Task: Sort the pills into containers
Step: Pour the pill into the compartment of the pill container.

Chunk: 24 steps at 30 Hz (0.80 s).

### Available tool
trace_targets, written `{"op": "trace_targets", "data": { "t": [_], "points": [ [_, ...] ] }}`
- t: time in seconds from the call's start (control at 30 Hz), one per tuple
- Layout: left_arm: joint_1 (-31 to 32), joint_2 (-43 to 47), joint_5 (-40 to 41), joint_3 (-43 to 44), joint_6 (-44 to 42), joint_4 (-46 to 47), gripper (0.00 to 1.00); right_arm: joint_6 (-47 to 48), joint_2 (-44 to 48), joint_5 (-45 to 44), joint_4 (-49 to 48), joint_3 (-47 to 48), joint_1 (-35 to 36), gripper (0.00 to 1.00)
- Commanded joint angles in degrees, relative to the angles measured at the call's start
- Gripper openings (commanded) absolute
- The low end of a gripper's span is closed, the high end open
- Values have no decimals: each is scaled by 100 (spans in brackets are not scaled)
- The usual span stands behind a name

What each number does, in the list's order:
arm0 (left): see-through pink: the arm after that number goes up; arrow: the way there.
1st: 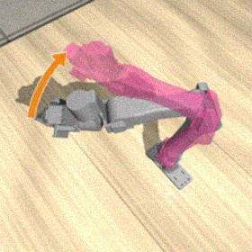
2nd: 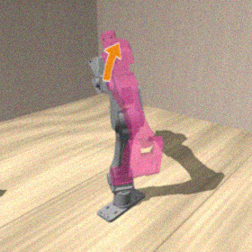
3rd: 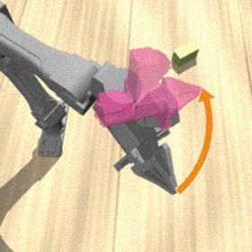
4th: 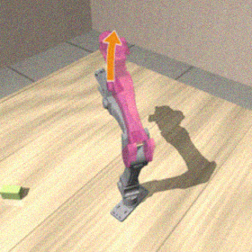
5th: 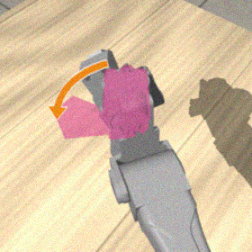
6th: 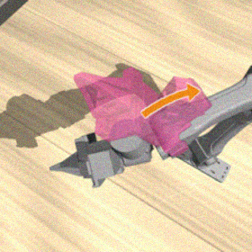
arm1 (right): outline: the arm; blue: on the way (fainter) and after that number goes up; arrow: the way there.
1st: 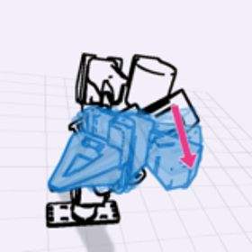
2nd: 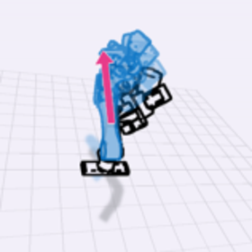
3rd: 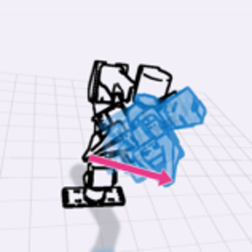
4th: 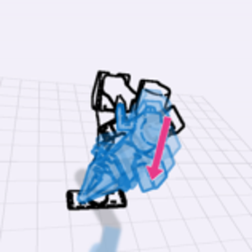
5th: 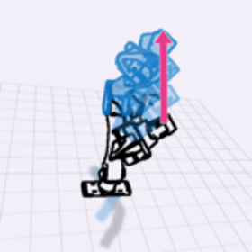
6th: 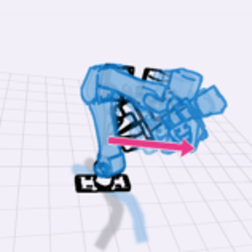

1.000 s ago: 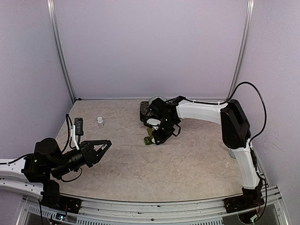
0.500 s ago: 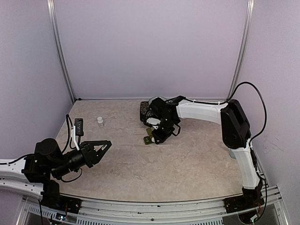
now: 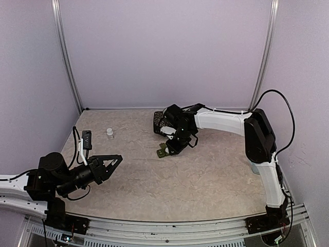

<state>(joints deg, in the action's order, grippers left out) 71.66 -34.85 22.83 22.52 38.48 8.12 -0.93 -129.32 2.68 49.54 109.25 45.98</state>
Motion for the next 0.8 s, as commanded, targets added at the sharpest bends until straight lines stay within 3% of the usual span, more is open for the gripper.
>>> {"op": "trace_targets", "data": {
  "t": [0.0,0.2,0.77],
  "points": [
    [15,83,28,-75,11,173,28,-32,181,-116,74,279,34,17],
    [7,134,29,-89,19,172,28,-47,436,-43,-426,-204,35,17],
    [18,-18,20,65,-24,180,28,-145,1809,369,-3744,-3038,33,17]
  ]
}}
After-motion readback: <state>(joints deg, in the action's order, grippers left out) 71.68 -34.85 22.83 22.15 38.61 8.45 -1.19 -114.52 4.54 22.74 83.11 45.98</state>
